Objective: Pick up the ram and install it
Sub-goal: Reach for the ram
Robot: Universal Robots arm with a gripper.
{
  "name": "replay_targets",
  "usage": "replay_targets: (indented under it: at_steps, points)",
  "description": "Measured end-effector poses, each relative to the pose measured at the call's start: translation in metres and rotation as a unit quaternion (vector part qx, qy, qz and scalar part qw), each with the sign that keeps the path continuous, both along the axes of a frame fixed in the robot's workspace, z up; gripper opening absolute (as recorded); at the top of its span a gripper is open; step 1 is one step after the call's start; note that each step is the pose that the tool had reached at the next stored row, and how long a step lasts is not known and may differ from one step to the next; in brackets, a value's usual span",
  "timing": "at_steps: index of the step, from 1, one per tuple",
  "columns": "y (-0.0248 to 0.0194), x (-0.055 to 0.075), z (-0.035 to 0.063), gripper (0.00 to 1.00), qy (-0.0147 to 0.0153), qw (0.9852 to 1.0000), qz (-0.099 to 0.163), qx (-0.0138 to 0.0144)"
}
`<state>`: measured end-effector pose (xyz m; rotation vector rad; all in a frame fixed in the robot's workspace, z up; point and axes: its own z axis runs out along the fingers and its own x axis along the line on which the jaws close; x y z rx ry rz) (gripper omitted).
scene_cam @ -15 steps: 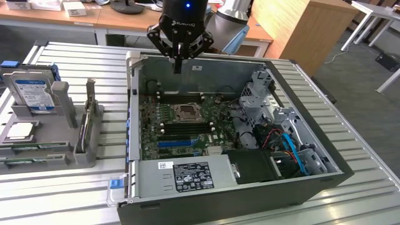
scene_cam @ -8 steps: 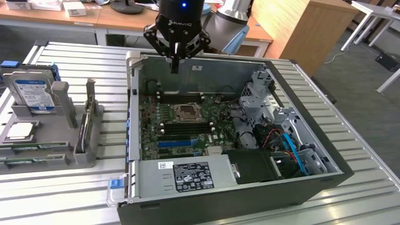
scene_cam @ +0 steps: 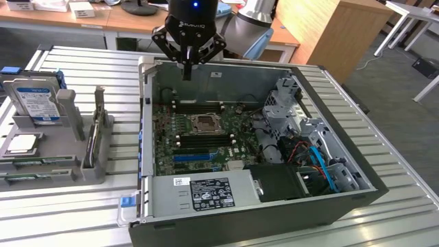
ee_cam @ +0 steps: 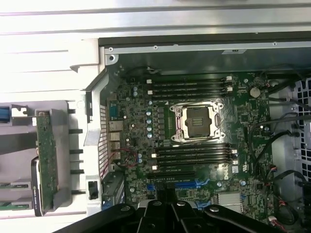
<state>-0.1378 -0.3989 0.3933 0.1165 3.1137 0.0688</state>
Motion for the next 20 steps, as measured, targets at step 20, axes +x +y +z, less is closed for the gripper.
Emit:
replay_targets:
  at_steps: [20]
  points:
    - [0.0,-0.017,-0.0002,0.11,0.0,1.0,0.0,0.0]
